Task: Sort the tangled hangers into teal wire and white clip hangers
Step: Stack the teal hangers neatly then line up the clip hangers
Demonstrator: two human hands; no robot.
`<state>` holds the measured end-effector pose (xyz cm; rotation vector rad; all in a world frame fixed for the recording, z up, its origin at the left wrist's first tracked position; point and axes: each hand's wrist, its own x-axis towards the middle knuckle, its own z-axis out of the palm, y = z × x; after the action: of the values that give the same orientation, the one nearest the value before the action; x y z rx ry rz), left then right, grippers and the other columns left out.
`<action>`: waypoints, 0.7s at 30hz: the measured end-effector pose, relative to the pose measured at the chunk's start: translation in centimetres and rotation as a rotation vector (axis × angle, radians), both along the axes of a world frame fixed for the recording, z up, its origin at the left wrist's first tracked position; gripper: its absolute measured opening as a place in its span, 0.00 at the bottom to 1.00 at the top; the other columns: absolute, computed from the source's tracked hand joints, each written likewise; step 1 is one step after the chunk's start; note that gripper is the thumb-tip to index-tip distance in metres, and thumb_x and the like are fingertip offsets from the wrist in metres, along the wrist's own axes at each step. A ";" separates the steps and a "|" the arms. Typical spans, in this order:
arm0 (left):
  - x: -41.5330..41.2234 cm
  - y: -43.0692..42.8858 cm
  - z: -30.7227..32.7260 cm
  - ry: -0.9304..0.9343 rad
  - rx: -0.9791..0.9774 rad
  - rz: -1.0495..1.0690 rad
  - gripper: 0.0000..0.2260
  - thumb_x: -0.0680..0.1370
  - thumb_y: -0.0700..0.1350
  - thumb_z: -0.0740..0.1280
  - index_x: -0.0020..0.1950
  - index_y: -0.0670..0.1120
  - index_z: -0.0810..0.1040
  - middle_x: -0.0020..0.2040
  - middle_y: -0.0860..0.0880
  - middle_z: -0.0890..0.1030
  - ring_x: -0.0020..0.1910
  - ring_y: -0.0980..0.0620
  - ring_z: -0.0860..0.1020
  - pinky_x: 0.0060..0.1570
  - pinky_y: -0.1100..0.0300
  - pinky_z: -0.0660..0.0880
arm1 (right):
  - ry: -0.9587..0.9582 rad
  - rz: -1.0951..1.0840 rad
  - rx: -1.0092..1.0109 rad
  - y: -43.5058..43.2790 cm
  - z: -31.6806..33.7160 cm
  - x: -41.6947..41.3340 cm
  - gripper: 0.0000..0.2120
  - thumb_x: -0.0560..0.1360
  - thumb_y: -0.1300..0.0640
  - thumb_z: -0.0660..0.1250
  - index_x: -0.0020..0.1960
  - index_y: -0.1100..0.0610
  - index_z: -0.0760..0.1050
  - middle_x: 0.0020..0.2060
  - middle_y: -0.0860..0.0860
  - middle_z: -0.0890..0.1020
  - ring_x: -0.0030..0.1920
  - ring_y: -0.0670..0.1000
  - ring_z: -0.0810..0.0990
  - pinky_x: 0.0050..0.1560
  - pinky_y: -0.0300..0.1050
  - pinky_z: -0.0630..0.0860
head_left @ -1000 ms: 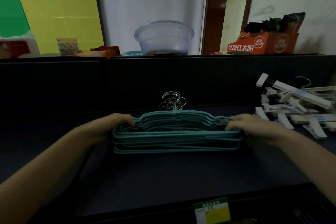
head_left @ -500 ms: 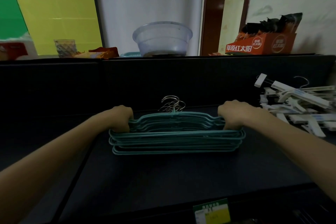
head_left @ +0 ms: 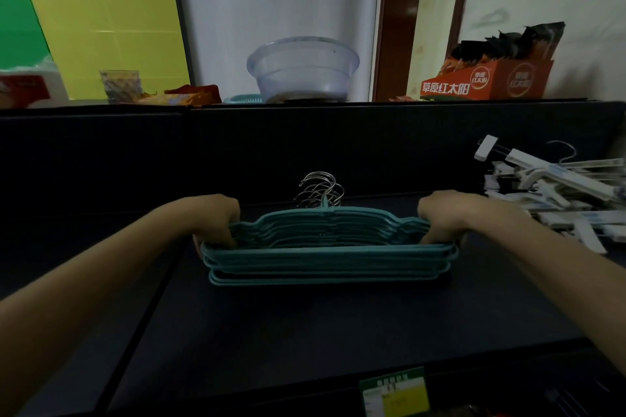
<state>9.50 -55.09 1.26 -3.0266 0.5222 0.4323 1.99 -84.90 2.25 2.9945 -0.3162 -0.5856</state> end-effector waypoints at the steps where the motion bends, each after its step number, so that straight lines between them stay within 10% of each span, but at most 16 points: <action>1: 0.0 0.0 0.1 0.004 -0.001 -0.004 0.12 0.73 0.46 0.69 0.31 0.47 0.74 0.34 0.50 0.77 0.40 0.48 0.81 0.32 0.64 0.74 | 0.002 0.005 -0.007 0.0 0.0 0.1 0.12 0.75 0.53 0.67 0.38 0.58 0.70 0.37 0.53 0.75 0.36 0.52 0.79 0.27 0.36 0.75; 21: -0.8 0.4 1.0 0.163 -0.121 0.186 0.08 0.75 0.38 0.68 0.38 0.34 0.76 0.34 0.41 0.80 0.25 0.49 0.80 0.27 0.62 0.78 | 0.078 -0.091 0.036 0.8 0.2 0.3 0.05 0.74 0.61 0.67 0.43 0.63 0.74 0.32 0.55 0.82 0.22 0.46 0.79 0.26 0.36 0.75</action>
<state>8.68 -54.74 2.25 -3.1878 0.2830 0.6860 2.28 -84.09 2.50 2.9947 -0.4430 -0.7222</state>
